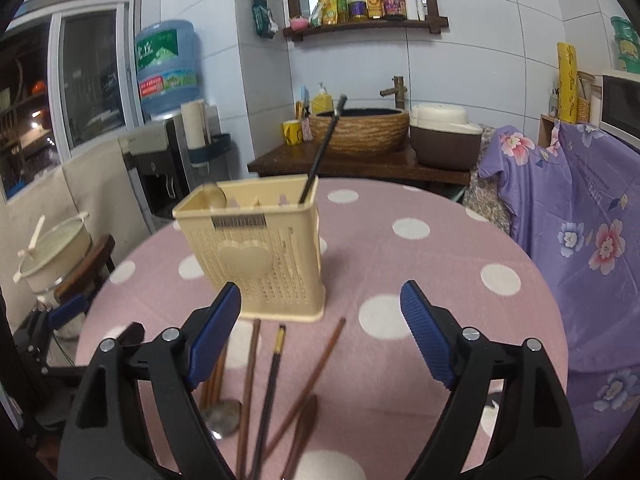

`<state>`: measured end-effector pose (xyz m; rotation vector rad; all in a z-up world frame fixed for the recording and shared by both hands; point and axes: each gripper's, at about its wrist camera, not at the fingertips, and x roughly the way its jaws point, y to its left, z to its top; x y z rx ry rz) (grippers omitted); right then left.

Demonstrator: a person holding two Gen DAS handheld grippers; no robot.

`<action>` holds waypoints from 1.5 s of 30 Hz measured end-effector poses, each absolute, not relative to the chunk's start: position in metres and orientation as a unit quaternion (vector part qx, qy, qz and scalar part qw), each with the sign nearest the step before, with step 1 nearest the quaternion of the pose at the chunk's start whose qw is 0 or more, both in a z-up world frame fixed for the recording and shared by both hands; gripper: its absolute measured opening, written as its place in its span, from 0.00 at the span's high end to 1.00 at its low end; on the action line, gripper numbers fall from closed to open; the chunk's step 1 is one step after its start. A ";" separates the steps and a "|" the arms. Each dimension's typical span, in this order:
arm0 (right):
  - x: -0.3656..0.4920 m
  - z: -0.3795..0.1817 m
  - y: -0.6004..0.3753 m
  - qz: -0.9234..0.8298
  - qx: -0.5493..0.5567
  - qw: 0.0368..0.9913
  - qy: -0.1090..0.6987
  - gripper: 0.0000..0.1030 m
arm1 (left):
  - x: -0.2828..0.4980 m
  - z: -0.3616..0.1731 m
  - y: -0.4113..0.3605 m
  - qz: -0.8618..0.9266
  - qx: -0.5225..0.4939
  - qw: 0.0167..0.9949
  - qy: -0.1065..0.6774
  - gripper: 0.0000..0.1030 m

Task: Organize utensils
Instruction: 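Open both tools to release the spoon and chopstick into the basket, then lower the left tool onto the steel spoon and close on its bowl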

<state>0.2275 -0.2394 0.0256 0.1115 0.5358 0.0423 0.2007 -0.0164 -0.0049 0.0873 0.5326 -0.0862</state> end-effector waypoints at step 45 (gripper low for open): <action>0.197 -0.064 -0.255 0.010 0.093 0.915 0.392 0.29 | 0.199 -0.073 -0.074 -0.194 0.107 0.877 0.425 0.50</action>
